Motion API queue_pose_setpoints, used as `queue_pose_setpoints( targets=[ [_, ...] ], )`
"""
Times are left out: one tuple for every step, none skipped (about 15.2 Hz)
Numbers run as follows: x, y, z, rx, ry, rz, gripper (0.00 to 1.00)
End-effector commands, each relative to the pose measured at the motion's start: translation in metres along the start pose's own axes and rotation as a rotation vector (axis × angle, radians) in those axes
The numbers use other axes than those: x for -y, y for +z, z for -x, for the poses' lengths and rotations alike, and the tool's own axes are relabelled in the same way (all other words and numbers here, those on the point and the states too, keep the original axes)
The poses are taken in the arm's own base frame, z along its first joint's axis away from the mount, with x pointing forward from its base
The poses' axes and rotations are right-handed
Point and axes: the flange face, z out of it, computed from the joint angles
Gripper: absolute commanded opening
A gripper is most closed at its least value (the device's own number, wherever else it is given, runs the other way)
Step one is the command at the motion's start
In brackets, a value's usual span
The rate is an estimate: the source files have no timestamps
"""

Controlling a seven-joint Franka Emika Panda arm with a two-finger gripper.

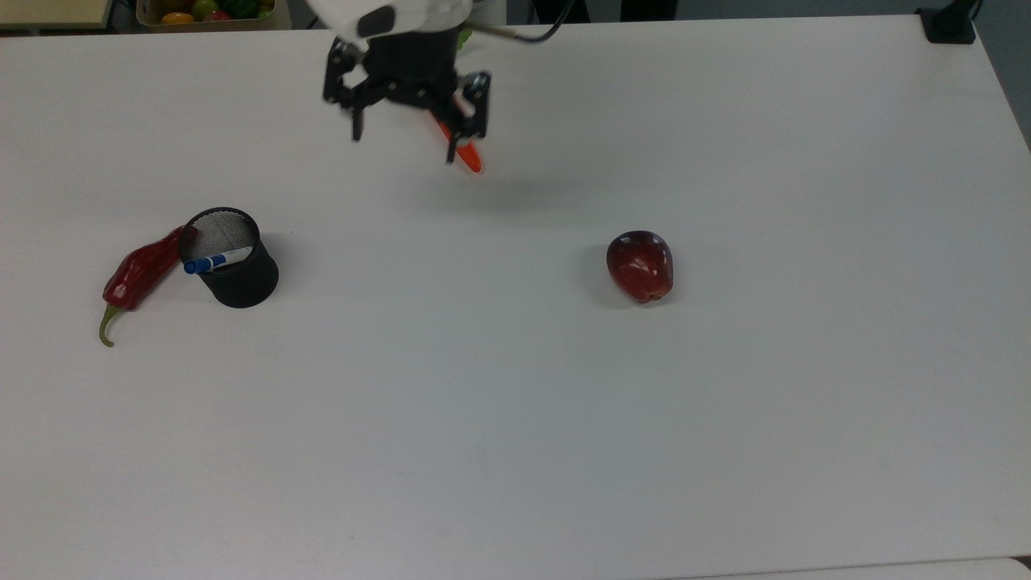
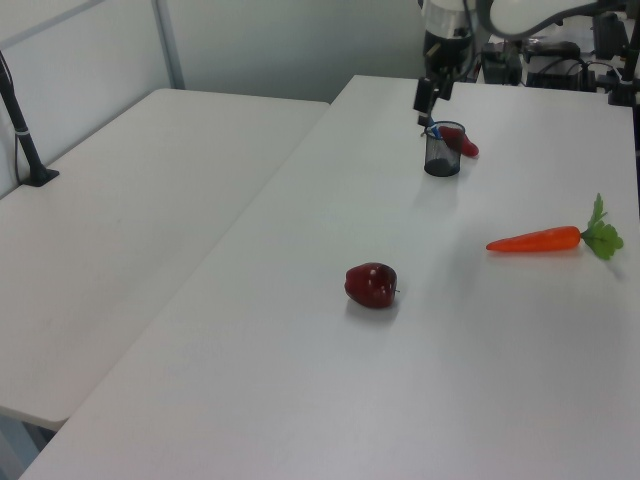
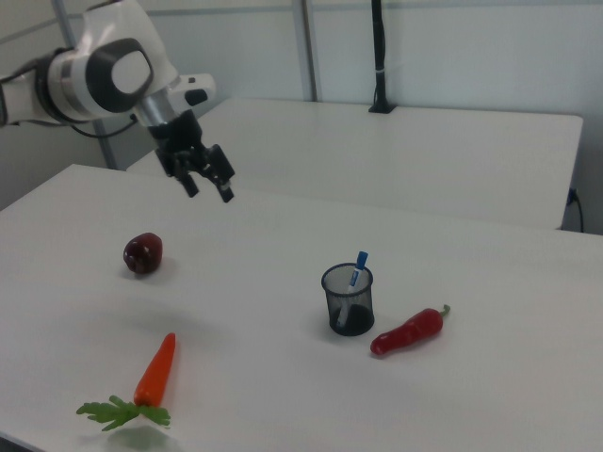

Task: Place marker
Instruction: 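Open the gripper and raise it away from the cup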

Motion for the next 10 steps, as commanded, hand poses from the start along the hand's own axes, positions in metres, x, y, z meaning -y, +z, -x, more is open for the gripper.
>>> queue_pose_setpoints(
  targets=[
    [-0.005,-0.038,0.032,0.130,-0.121,-0.065,1.00],
    [-0.007,-0.048,0.037,0.133,-0.122,-0.083,1.00],
    [-0.008,-0.055,0.040,0.128,-0.116,-0.104,1.00],
    [-0.011,-0.058,0.040,0.128,-0.100,-0.114,1.00],
    [-0.014,-0.063,0.042,0.120,-0.091,-0.120,1.00],
    [-0.017,-0.065,0.043,0.122,-0.090,-0.120,1.00],
    [-0.019,-0.064,0.045,0.140,-0.092,-0.117,1.00],
    [-0.021,-0.062,0.047,0.156,-0.090,-0.115,1.00],
    [-0.021,-0.063,0.047,0.157,-0.090,-0.115,1.00],
    [-0.021,-0.063,0.047,0.156,-0.092,-0.115,1.00]
  ],
)
